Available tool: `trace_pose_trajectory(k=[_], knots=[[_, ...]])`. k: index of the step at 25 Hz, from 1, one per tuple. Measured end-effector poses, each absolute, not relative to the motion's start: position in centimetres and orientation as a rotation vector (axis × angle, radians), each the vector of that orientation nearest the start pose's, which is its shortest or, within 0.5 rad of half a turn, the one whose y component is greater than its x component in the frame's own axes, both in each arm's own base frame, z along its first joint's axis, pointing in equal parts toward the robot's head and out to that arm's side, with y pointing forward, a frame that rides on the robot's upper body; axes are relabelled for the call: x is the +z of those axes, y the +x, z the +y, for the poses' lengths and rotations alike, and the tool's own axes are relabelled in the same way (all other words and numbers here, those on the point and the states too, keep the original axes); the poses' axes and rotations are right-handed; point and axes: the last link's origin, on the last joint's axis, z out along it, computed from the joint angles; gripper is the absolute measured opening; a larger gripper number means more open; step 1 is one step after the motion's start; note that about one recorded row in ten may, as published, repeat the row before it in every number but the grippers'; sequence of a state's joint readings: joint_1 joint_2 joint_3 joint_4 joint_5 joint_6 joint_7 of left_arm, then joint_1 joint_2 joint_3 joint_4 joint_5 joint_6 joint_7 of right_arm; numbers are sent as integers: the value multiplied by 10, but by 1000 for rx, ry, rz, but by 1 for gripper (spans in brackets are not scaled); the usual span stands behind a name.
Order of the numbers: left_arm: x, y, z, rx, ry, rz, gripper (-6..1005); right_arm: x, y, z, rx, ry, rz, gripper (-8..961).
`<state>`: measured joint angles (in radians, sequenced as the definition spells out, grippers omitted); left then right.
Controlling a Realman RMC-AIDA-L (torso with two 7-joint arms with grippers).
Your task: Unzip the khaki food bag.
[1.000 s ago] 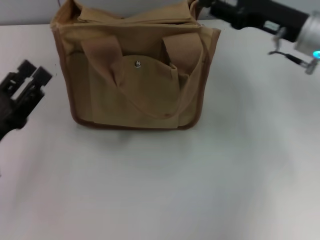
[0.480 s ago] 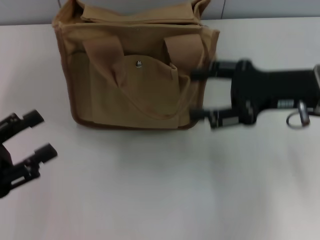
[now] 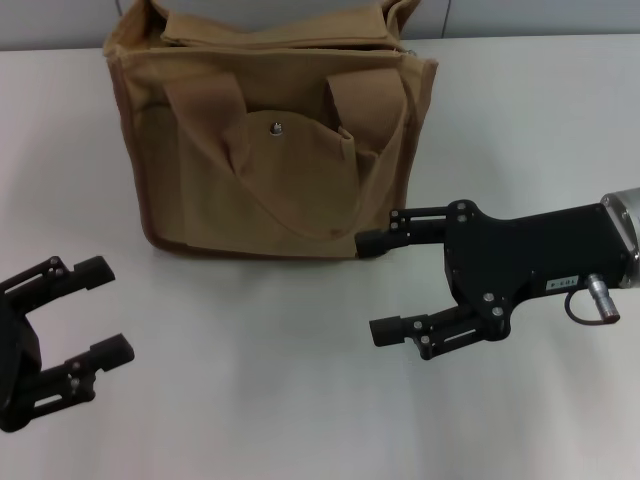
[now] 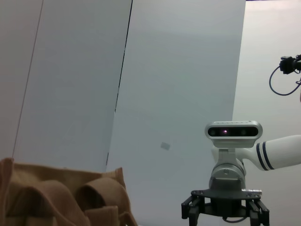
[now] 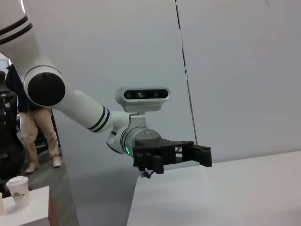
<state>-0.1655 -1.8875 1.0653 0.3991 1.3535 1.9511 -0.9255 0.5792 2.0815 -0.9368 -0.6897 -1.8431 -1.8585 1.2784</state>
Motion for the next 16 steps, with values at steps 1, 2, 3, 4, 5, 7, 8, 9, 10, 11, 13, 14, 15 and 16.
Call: trace_pose_trajectory(k=[1,2,3,4,5,7,8,9,10,11,13,14,15,16], knots=[[51,-320,194,-1214,-2559,-380,757,-13,197,299,965,-3108,150,827],[51,-320,194,-1214,-2559,-380,757,-13,197,298,968,-3109,153,827],[51,-321,192,-1207,-2568,-385,757,-14,198,298,970,-3110,155,827],[52,-323,190,-1202,-2571,-390,757,-14,198,297,973,-3112,155,827],[53,-325,188,-1194,-2575,-395,757,-14,198,296,976,-3116,153,827],[54,-326,186,-1191,-2575,-398,757,-16,198,294,976,-3131,150,827],[54,-326,186,-1190,-2575,-399,757,-17,198,293,976,-3140,148,827],[55,-327,185,-1189,-2574,-402,757,-18,197,292,975,-3147,147,827],[55,-327,184,-1188,-2575,-403,757,-19,197,291,976,-3152,147,827],[56,-327,183,-1187,-2576,-405,757,-19,197,291,976,-3152,147,827],[55,-328,183,-1184,-2580,-407,757,-19,198,290,979,-3151,151,827],[55,-328,182,-1180,-2586,-411,757,-19,198,290,981,-3151,153,827],[55,-328,182,-1178,-2592,-414,757,-19,198,290,983,-3150,155,827],[54,-328,182,-1177,-2597,-416,757,-19,198,290,985,-3149,157,827]])
